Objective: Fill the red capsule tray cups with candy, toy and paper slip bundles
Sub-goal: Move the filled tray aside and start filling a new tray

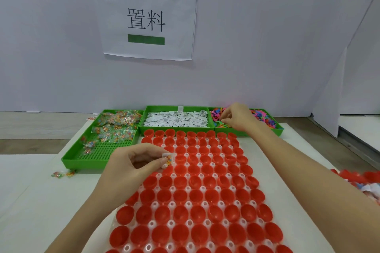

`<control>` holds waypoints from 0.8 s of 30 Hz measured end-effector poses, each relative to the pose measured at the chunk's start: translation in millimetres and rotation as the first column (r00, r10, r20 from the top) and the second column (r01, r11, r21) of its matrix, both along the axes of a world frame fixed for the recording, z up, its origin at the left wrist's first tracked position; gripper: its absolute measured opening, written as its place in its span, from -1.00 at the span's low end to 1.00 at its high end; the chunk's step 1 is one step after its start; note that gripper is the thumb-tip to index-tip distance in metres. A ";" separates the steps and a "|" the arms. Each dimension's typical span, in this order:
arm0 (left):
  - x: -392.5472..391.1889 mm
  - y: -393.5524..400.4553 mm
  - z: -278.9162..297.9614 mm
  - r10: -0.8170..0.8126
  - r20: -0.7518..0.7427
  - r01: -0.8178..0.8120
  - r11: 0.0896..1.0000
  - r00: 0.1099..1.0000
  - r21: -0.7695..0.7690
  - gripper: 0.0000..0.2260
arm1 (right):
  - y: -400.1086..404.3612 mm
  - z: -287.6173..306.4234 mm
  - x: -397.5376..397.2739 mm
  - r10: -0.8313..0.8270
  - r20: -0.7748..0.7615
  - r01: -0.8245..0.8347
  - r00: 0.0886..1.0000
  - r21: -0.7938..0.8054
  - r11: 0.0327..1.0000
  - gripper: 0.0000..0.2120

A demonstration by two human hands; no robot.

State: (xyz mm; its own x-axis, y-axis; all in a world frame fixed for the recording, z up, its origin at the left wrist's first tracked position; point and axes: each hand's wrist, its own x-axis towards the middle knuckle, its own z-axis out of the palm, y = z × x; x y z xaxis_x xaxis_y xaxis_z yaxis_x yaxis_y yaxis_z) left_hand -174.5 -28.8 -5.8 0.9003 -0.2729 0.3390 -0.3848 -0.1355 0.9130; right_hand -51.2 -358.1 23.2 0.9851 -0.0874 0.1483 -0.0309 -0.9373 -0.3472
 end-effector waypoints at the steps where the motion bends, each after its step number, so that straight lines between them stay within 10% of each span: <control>1: 0.3 0.2 -0.4 0.000 0.005 0.000 1.000 1.000 0.008 -0.88 | -2.8 -2.5 4.8 0.007 -0.033 -0.009 0.999 -0.055 0.998 -0.83; 24: 0.3 4.5 3.7 -0.007 0.041 0.006 1.000 0.999 0.011 -0.87 | -11.2 -11.4 7.8 -0.019 0.025 0.023 1.000 -0.193 0.981 -0.87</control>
State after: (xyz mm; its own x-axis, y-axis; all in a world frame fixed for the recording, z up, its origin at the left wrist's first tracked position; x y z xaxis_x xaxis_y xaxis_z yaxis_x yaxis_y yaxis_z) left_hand -174.2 -24.3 -2.1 0.8839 -0.2828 0.3725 -0.4229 -0.1431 0.8948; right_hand -43.4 -369.3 11.8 0.9795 -0.0753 0.1868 -0.0452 -0.9861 -0.1601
